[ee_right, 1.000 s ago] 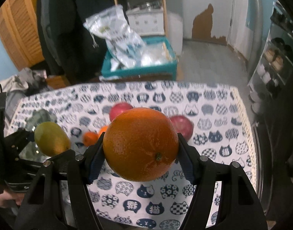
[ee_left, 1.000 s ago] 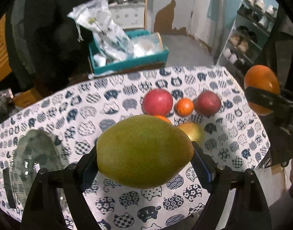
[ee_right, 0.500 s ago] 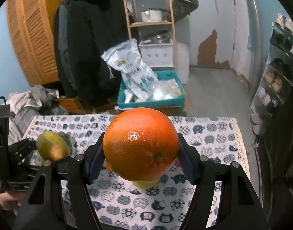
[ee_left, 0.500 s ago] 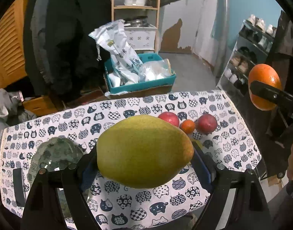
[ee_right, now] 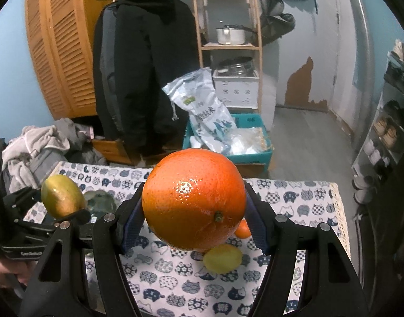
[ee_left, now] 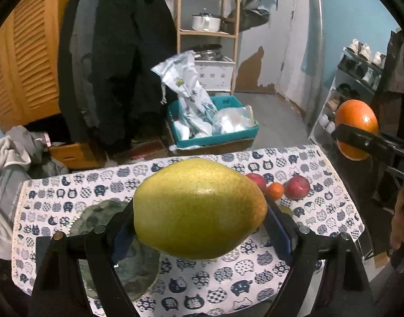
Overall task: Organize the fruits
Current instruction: 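Lift the pear with the left tool while the right tool carries the orange toward the green bowl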
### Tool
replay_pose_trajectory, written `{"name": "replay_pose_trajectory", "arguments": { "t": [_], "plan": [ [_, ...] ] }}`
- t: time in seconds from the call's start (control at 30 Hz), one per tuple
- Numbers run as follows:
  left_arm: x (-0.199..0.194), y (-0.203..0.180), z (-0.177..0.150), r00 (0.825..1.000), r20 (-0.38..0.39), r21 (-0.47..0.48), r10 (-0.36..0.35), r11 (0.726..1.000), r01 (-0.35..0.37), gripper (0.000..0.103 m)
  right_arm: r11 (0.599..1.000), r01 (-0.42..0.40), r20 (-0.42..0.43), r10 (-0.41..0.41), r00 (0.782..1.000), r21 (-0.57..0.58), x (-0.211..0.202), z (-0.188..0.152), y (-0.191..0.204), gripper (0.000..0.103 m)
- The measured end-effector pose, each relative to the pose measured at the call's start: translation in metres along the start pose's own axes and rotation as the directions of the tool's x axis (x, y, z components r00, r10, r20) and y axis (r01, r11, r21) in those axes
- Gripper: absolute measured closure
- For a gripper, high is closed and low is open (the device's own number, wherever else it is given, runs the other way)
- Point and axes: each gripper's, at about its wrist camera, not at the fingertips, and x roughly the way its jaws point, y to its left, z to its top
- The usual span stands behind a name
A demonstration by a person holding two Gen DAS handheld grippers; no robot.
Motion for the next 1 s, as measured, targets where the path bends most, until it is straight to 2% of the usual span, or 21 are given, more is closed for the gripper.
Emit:
{"name": "replay_pose_trajectory", "arguments": {
  "t": [0.47, 0.87, 1.0],
  "plan": [
    [-0.016, 0.058, -0.012, 0.998, 0.023, -0.067, 0.065, 0.996, -0.063, 0.015, 0.994, -0.071, -0.042, 0.068, 0.997, -0.081, 0.028, 0.01, 0.063, 0.034],
    [-0.02, 0.112, -0.028, 0.993, 0.008, -0.143, 0.115, 0.983, -0.113, 0.015, 0.977, -0.172, -0.118, 0.158, 0.98, -0.128, 0.066, 0.012, 0.128, 0.034],
    [-0.021, 0.133, -0.035, 0.988, 0.005, -0.162, 0.153, 0.975, -0.15, 0.015, 0.967, -0.206, -0.141, 0.186, 0.972, -0.149, 0.08, 0.013, 0.153, 0.034]
  ]
}}
